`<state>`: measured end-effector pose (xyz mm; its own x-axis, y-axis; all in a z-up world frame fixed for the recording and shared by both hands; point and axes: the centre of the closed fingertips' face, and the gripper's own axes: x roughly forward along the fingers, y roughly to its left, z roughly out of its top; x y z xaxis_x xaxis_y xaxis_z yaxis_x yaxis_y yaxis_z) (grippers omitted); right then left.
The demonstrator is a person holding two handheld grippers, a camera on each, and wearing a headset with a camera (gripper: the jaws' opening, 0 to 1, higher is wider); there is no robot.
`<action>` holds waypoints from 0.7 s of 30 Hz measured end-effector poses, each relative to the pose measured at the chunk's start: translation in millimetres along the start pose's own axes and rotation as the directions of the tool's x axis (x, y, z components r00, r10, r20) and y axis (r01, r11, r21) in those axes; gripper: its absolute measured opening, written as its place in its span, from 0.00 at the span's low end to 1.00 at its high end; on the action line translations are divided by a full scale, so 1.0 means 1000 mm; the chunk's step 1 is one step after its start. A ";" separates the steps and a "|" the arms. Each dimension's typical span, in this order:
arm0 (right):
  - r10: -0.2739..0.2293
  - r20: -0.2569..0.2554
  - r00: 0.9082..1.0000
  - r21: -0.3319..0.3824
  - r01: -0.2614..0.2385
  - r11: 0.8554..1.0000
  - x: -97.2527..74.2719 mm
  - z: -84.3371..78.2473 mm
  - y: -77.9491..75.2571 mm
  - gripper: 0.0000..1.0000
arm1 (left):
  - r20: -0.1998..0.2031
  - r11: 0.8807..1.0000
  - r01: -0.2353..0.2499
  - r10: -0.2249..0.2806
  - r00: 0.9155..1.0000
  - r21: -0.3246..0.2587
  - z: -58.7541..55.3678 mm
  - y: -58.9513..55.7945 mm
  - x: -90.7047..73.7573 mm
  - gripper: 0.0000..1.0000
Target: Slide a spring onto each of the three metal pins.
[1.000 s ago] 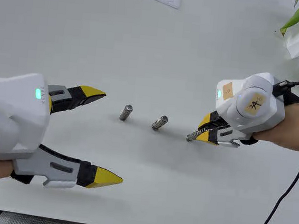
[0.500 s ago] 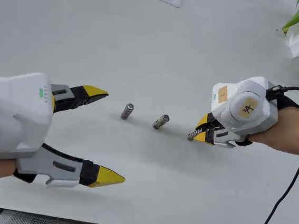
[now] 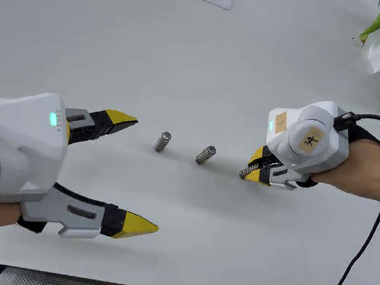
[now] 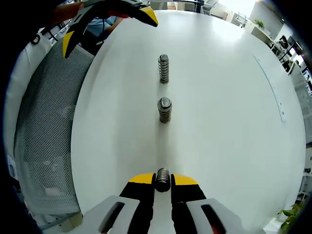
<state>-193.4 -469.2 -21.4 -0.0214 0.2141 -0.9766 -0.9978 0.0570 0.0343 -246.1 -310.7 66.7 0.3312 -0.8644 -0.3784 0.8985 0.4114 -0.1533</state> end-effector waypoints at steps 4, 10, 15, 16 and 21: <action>-0.002 0.006 1.000 0.007 0.002 1.000 0.000 0.001 0.000 0.10 | -0.002 1.000 -0.001 0.001 1.000 0.002 0.000 0.000 -0.001 0.85; -0.010 0.023 1.000 0.024 0.009 1.000 -0.005 0.002 -0.001 0.13 | -0.006 1.000 -0.003 0.003 1.000 0.007 0.001 0.000 -0.002 0.85; -0.017 0.065 0.998 0.070 0.012 0.997 -0.014 0.003 -0.001 0.20 | -0.018 1.000 -0.004 0.005 1.000 0.030 0.001 -0.001 -0.003 0.88; -0.023 0.077 0.997 0.085 0.017 0.996 -0.016 0.003 -0.001 0.21 | -0.020 0.999 -0.005 0.005 1.000 0.031 0.001 -0.001 -0.004 0.88; -0.045 0.133 0.990 0.140 0.026 0.990 -0.029 0.003 0.000 0.27 | -0.024 0.999 -0.016 0.017 1.000 0.040 0.002 0.000 -0.007 0.90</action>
<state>-192.2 -471.9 7.3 0.0317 0.3386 -0.9404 -0.9794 0.1985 0.0385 -247.6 -305.5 71.4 0.3392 -0.8503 -0.4024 0.9040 0.4129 -0.1104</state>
